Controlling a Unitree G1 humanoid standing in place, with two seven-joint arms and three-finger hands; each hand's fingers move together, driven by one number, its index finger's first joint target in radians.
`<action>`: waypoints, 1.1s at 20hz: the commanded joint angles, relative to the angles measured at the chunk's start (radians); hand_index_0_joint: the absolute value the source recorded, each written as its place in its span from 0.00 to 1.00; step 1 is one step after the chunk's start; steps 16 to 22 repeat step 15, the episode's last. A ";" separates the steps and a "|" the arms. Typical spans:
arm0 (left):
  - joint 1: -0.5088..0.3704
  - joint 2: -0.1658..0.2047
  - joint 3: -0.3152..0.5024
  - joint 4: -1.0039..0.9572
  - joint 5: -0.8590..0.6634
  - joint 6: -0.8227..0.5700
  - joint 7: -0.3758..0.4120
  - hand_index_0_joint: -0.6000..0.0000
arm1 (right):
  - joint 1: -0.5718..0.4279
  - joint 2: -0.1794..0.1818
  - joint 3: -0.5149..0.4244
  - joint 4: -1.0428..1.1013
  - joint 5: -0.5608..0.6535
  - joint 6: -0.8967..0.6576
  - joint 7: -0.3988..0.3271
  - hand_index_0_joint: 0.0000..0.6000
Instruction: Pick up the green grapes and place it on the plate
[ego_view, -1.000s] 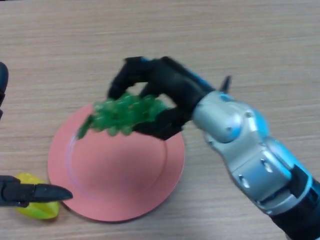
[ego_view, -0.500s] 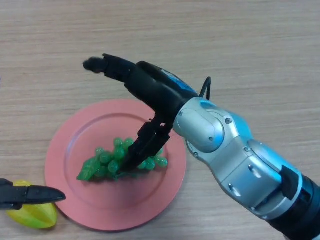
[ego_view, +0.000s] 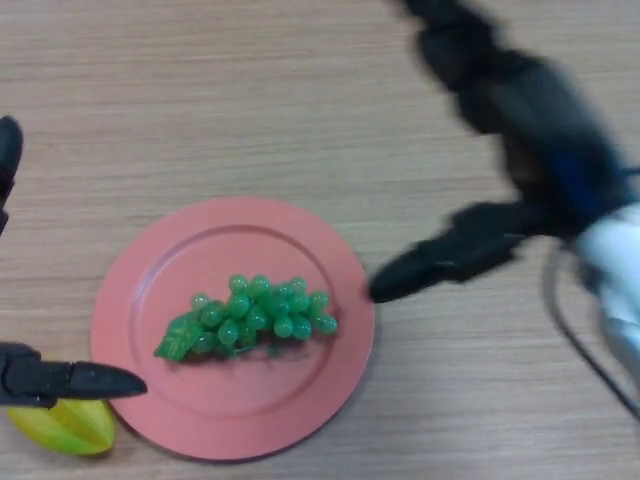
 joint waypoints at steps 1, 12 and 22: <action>-0.033 0.052 0.012 -0.072 -0.060 -0.051 0.028 1.00 | 0.037 -0.019 -0.108 -0.097 0.075 -0.120 0.006 0.00; -0.111 0.102 -0.072 -0.102 -0.008 0.031 0.018 1.00 | 0.288 -0.106 -0.275 -0.224 0.355 -0.232 -0.151 0.00; -0.140 0.118 -0.053 -0.130 -0.042 0.078 0.027 1.00 | 0.295 -0.087 -0.273 -0.215 0.328 -0.235 -0.139 0.00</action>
